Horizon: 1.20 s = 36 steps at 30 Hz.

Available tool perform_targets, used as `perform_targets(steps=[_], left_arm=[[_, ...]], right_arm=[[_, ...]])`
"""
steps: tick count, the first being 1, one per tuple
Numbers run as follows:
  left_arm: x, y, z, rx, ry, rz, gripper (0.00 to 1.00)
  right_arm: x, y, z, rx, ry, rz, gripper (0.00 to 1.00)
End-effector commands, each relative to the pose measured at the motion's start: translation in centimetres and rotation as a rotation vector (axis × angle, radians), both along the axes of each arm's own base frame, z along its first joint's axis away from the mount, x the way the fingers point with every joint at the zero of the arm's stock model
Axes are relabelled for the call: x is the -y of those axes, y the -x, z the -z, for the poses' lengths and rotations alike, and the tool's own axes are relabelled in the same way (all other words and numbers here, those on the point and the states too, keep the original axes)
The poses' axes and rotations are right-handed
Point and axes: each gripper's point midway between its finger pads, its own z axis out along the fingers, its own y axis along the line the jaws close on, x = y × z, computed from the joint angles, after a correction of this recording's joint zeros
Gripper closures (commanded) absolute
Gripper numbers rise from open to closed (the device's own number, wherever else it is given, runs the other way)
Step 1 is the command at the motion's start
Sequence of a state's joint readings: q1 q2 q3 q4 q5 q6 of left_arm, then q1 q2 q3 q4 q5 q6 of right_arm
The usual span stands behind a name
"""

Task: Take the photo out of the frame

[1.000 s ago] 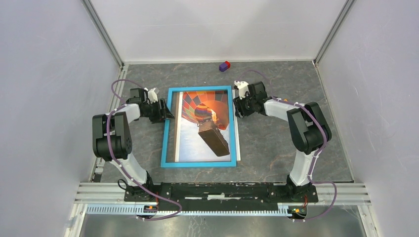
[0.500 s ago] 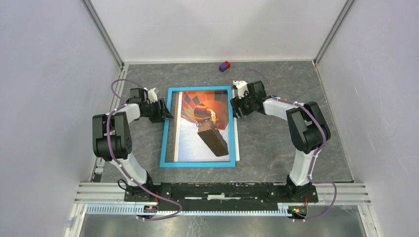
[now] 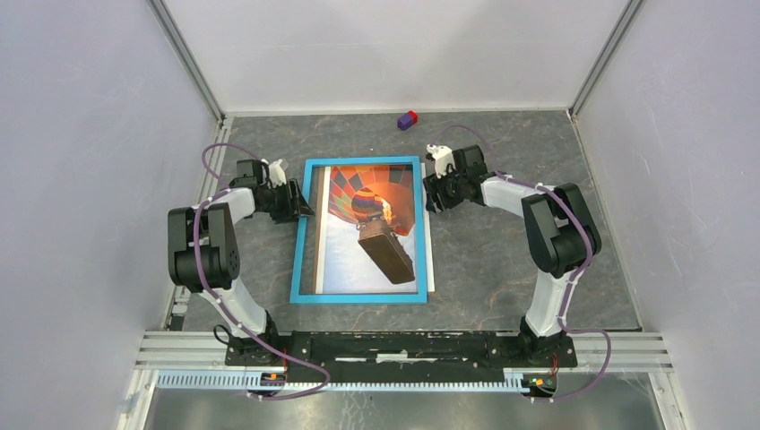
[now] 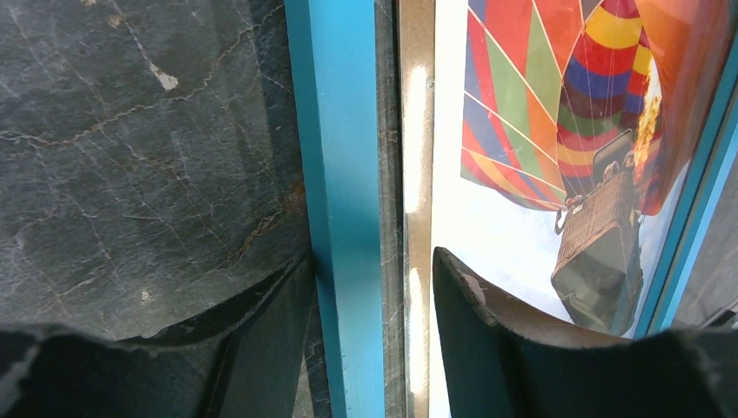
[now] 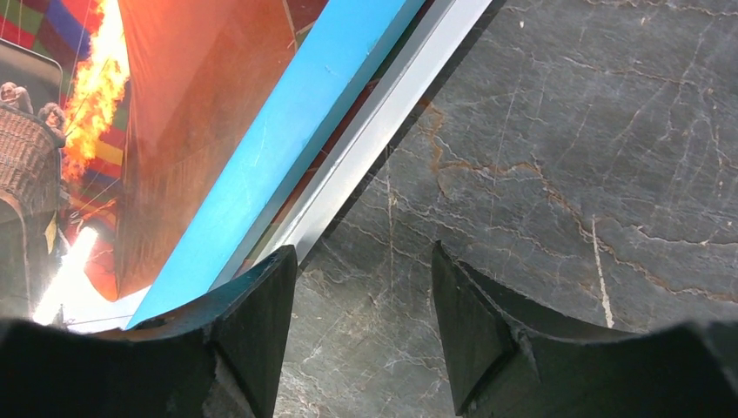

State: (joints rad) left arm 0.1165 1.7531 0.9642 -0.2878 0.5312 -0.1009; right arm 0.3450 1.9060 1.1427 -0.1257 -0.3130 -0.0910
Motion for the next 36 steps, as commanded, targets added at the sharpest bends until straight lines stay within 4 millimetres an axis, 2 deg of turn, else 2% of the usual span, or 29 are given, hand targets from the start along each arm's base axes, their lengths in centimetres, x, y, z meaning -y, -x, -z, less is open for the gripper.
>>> perform_targets(steps=[1, 13, 18, 21, 26, 33, 36], left_arm=[[-1.9, 1.1, 2.7, -0.076, -0.097, -0.047, 0.39], [-2.4, 0.9, 1.9, -0.053, -0.103, -0.064, 0.39], [-2.3, 0.9, 1.8, -0.055, -0.093, -0.060, 0.39], [-2.2, 1.1, 1.9, -0.058, -0.091, -0.056, 0.38], [-2.2, 1.1, 2.0, -0.059, -0.087, -0.053, 0.38], [-2.1, 1.2, 2.1, -0.063, -0.087, -0.052, 0.38], [-2.2, 1.1, 2.1, -0.062, -0.089, -0.055, 0.38]], right_arm=[[0.3, 2.8, 3.2, -0.123, 0.053, 0.000, 0.38], [2.0, 3.4, 6.0, -0.092, 0.258, 0.050, 0.40], [0.9, 4.6, 6.9, -0.145, 0.207, 0.009, 0.36], [-0.2, 4.8, 6.5, -0.161, 0.157, -0.013, 0.33], [-1.5, 4.3, 4.7, -0.141, 0.093, -0.050, 0.32], [-3.0, 4.6, 2.7, -0.123, 0.012, -0.104, 0.32], [-3.3, 4.7, 2.1, -0.119, -0.004, -0.123, 0.36]])
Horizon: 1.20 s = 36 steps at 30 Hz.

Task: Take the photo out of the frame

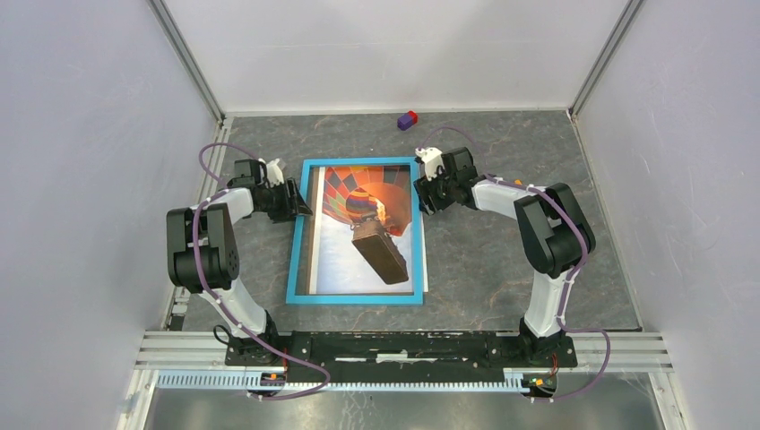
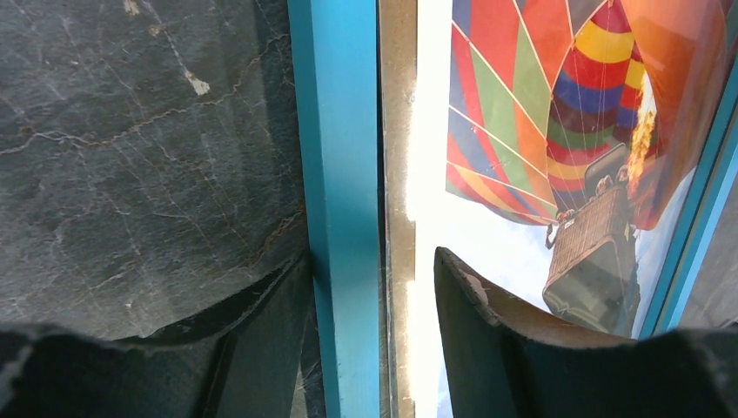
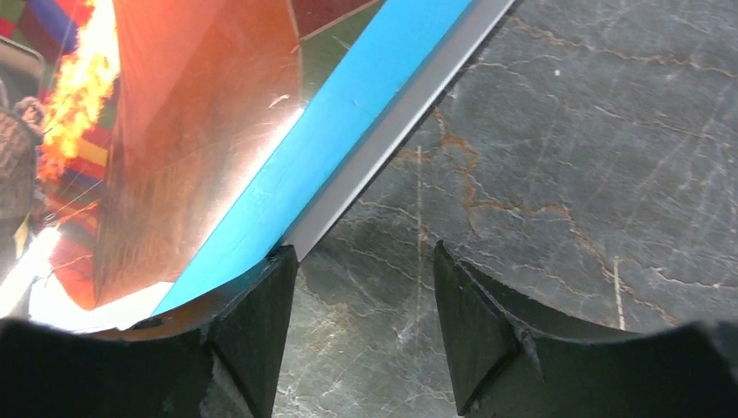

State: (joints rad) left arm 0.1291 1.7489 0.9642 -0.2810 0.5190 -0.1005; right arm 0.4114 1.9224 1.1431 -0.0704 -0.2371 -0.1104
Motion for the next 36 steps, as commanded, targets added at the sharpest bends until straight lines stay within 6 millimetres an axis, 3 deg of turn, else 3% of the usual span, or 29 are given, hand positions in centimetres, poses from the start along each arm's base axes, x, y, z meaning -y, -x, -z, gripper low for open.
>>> perform_targets(steps=[1, 4, 7, 11, 19, 25, 28, 32, 36], left_arm=[[-1.6, 1.4, 2.2, -0.073, -0.075, -0.039, 0.38], [-1.8, 1.5, 2.4, -0.082, -0.072, -0.049, 0.39], [-2.4, 1.5, 2.5, -0.086, -0.077, -0.064, 0.39], [-3.2, 1.3, 2.2, -0.076, -0.086, -0.085, 0.38], [-4.3, 1.0, 1.4, -0.051, -0.119, -0.114, 0.36], [-4.6, 0.9, 1.1, -0.040, -0.134, -0.124, 0.36], [-4.4, 0.9, 1.0, -0.039, -0.123, -0.121, 0.35], [-4.1, 0.9, 1.1, -0.042, -0.104, -0.111, 0.35], [-3.8, 1.0, 1.1, -0.042, -0.090, -0.103, 0.36]], right_arm=[[-1.4, 4.9, 1.7, -0.183, -0.051, -0.091, 0.38], [-1.5, 4.8, 1.1, -0.182, -0.095, -0.104, 0.46], [-1.3, 4.4, 0.9, -0.181, -0.114, -0.098, 0.47], [-1.0, 3.9, 1.5, -0.188, -0.086, -0.076, 0.40], [0.3, 3.6, 4.1, -0.201, 0.051, -0.016, 0.38], [1.4, 3.4, 4.2, -0.181, 0.109, -0.009, 0.34], [0.4, 3.4, 2.7, -0.175, 0.034, -0.048, 0.34], [-1.0, 2.6, -1.4, -0.151, -0.183, -0.103, 0.35], [-0.4, 0.9, -4.3, -0.127, -0.366, -0.080, 0.40]])
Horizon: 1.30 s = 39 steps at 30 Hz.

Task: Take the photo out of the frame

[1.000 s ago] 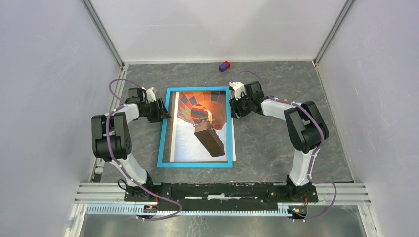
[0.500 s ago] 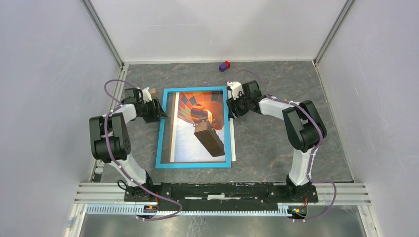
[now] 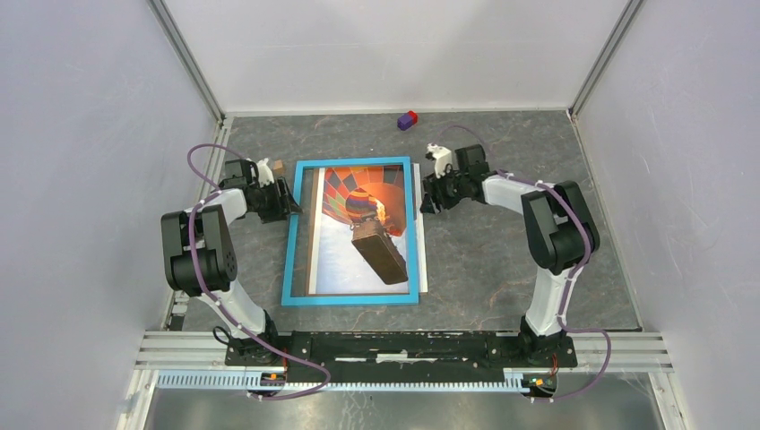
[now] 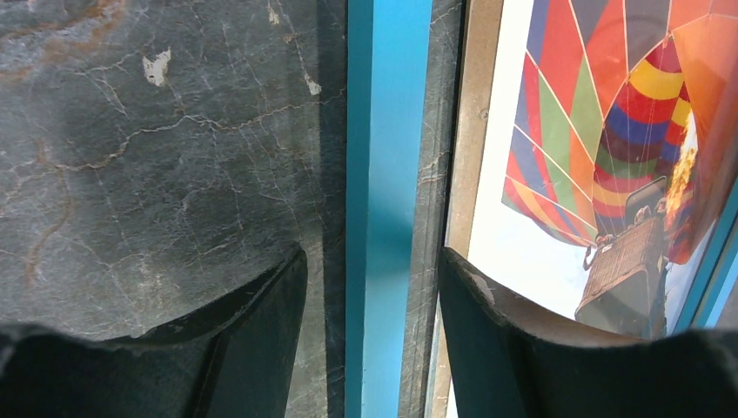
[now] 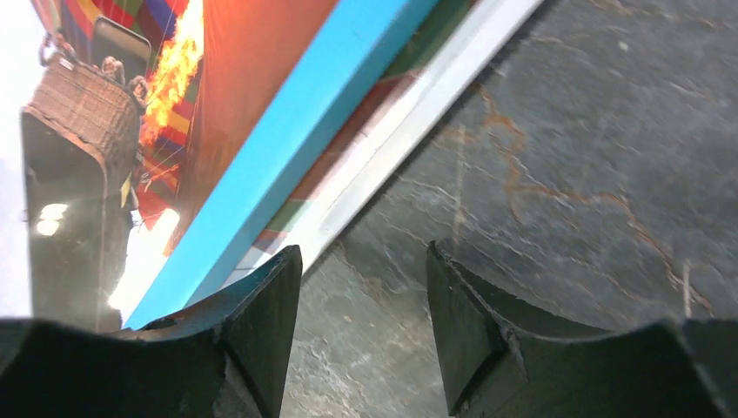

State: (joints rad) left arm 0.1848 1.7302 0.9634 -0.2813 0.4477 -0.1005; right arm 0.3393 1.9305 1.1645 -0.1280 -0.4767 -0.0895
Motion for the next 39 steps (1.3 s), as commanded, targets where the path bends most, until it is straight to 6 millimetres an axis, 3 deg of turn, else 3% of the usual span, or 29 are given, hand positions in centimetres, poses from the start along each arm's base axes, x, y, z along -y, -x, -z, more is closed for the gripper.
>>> perform_targets(steps=[1, 5, 12, 23, 39], left_arm=[[-0.6, 1.4, 1.2, -0.050, -0.021, -0.013, 0.36], [-0.5, 1.4, 1.3, -0.053, -0.019, -0.011, 0.36], [-0.5, 1.5, 1.3, -0.054, -0.016, -0.009, 0.36], [-0.5, 1.6, 1.5, -0.063, -0.014, -0.009, 0.36], [-0.5, 1.7, 1.8, -0.074, -0.014, -0.010, 0.36]], right_arm=[[0.1, -0.6, -4.0, -0.031, -0.250, 0.015, 0.42], [0.6, -2.0, -4.7, -0.062, -0.400, 0.065, 0.54], [-0.2, -3.0, -3.6, -0.135, -0.534, 0.107, 0.58], [-0.5, -4.5, -0.3, -0.202, -0.548, 0.192, 0.61], [-1.8, -5.8, 1.4, -0.228, -0.581, 0.241, 0.67]])
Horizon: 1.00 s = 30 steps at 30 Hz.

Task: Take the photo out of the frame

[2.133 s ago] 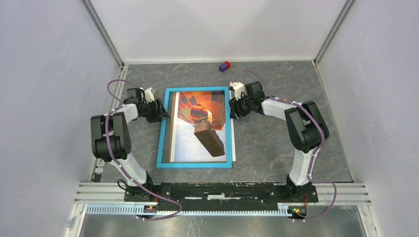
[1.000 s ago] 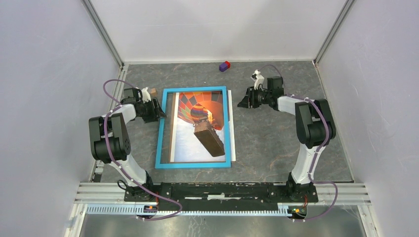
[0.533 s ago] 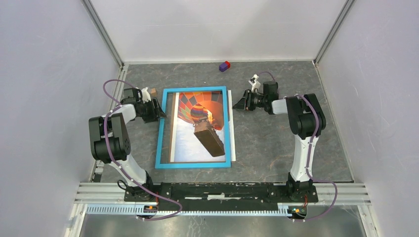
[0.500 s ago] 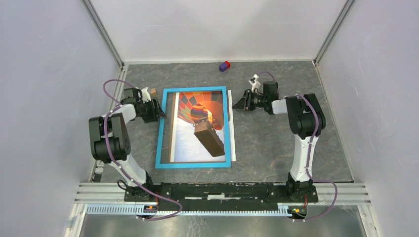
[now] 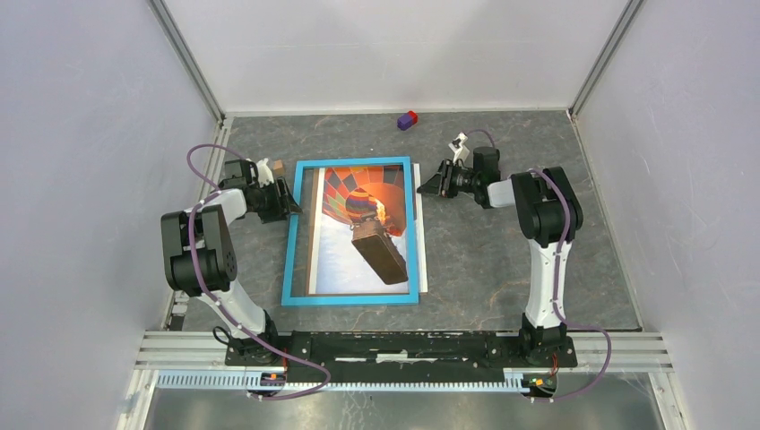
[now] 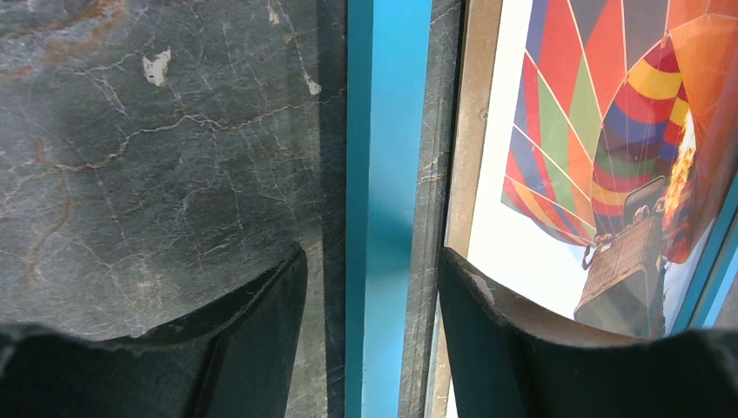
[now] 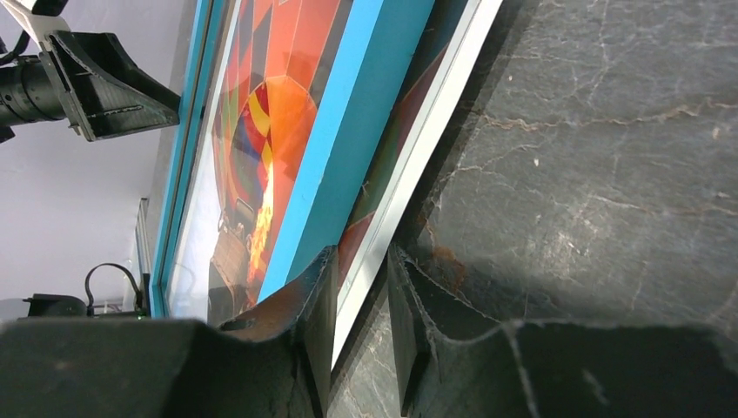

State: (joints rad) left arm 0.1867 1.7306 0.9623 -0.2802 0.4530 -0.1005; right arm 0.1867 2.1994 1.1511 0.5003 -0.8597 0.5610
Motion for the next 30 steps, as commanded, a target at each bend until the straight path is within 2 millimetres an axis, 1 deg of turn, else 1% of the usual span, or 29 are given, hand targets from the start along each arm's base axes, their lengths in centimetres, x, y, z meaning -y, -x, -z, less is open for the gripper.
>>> perform_targets(steps=[1, 6, 10, 12, 14, 19, 23, 25, 30], left_arm=[[-0.5, 1.6, 1.9, -0.075, -0.020, -0.011, 0.36], [-0.5, 1.6, 1.9, -0.076, -0.020, -0.009, 0.36], [-0.6, 1.6, 2.0, -0.079, -0.022, -0.011, 0.36], [-0.6, 1.6, 2.1, -0.080, -0.021, -0.010, 0.36], [-0.5, 1.6, 2.1, -0.082, -0.022, -0.010, 0.36], [-0.6, 1.6, 2.1, -0.084, -0.024, -0.014, 0.36], [-0.8, 1.7, 2.2, -0.085, -0.029, -0.017, 0.36], [-0.9, 1.7, 2.2, -0.087, -0.030, -0.021, 0.36], [-0.9, 1.7, 2.4, -0.091, -0.031, -0.023, 0.36]], right_arm=[[-0.4, -1.0, 1.1, -0.011, 0.005, 0.034, 0.67], [-0.9, -0.9, 1.0, -0.023, -0.035, 0.037, 0.69], [-0.9, -0.9, 1.2, -0.029, -0.039, 0.039, 0.76], [-0.9, -0.9, 1.2, -0.029, -0.040, 0.037, 0.86], [-0.9, -1.0, 0.8, -0.021, -0.042, 0.037, 0.99], [-0.6, -1.1, -1.1, 0.031, -0.037, 0.044, 1.00], [0.5, -1.9, -2.8, 0.103, 0.015, 0.076, 1.00], [1.1, -2.2, -3.2, 0.130, 0.048, 0.093, 1.00], [1.8, -2.7, -4.4, 0.169, 0.081, 0.109, 1.00]])
